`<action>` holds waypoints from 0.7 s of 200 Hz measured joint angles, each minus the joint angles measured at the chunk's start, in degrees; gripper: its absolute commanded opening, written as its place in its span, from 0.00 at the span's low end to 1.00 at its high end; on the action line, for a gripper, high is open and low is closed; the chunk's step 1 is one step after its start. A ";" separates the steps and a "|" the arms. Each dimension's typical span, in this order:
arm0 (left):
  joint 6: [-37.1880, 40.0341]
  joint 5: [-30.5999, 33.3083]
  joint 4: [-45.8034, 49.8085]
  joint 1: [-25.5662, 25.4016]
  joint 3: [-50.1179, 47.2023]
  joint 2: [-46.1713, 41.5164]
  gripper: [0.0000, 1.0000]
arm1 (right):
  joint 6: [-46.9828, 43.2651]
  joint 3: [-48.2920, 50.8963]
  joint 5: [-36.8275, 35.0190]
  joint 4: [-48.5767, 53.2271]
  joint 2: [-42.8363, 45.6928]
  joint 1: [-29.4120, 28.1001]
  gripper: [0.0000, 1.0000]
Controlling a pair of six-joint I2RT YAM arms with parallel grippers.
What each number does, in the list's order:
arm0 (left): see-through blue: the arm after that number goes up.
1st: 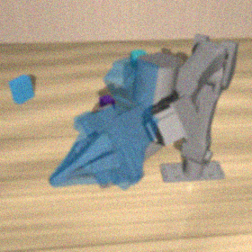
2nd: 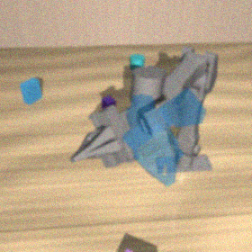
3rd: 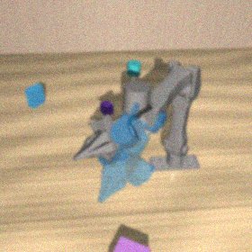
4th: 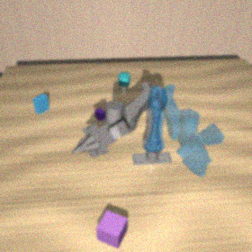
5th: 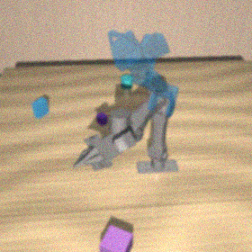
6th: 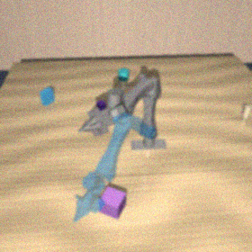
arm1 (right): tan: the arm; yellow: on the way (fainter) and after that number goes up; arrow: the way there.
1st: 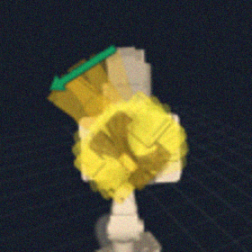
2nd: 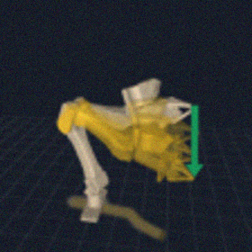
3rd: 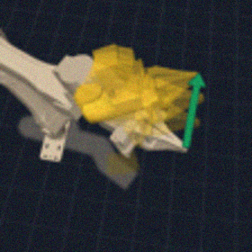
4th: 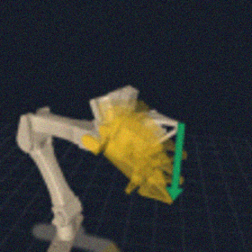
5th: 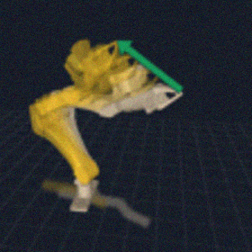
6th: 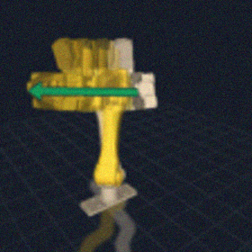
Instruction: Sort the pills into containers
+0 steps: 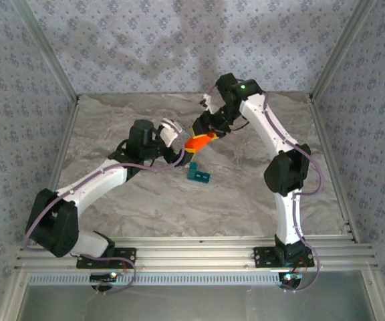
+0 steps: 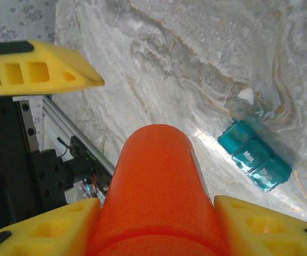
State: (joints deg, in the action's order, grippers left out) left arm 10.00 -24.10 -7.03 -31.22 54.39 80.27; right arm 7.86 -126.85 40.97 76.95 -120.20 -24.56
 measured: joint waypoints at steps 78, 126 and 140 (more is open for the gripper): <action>0.74 -2.27 1.75 -0.04 0.59 0.72 0.94 | 1.42 6.12 3.02 -4.55 5.25 -0.42 0.39; 1.14 -2.32 2.67 -0.04 1.57 1.95 0.91 | 3.08 6.23 4.37 -6.69 5.46 -1.11 0.39; 1.18 -2.43 2.73 -0.02 2.16 2.29 0.89 | 3.26 6.23 4.52 -6.93 5.46 -1.38 0.39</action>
State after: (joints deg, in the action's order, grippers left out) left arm 11.18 -26.52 -4.29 -31.24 56.55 82.56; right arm 11.11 -120.62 45.50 70.02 -114.74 -25.93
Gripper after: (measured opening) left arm 0.904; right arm 0.526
